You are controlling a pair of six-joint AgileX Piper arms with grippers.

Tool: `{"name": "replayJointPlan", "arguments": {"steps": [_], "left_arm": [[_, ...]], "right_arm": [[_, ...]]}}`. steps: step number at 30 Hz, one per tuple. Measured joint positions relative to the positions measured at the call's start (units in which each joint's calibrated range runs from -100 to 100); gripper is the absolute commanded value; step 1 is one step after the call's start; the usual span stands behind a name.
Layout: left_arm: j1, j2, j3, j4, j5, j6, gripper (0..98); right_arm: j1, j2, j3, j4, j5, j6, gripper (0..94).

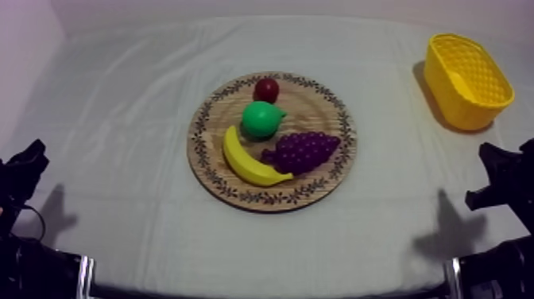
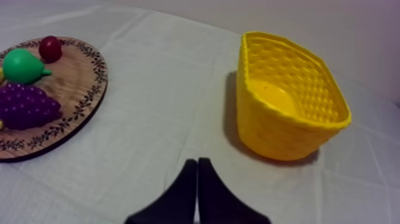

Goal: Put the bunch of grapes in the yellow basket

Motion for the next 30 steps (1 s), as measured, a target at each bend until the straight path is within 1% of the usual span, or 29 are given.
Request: {"name": "replayJointPlan", "arguments": {"steps": [7,11,14,16,20,23,26,30], "left_arm": [[0.0,0.0,0.0,0.0,0.0,0.0,0.1],[0.0,0.0,0.0,0.0,0.0,0.0,0.1],[0.0,0.0,0.0,0.0,0.0,0.0,0.1],[0.0,0.0,0.0,0.0,0.0,0.0,0.1],[0.0,0.0,0.0,0.0,0.0,0.0,0.1],[0.0,0.0,0.0,0.0,0.0,0.0,0.1],[0.0,0.0,0.0,0.0,0.0,0.0,0.1],[0.0,0.0,0.0,0.0,0.0,0.0,0.1]], "right_arm": [[0.07,0.0,0.0,0.0,0.0,0.47,0.4],[0.15,0.0,0.0,0.0,0.12,-0.71,0.3],[0.15,0.0,-0.2,0.0,2.21,-0.9,0.3],[0.07,0.0,-0.22,0.0,2.39,-0.9,0.3],[-0.22,0.0,-0.16,-0.69,0.8,0.42,0.2],[-0.03,1.45,-1.46,-1.91,-0.68,2.0,0.2],[0.67,5.53,-5.34,-4.43,-1.39,4.15,0.2],[0.97,13.19,-13.76,-8.37,2.29,7.56,0.2]]}}
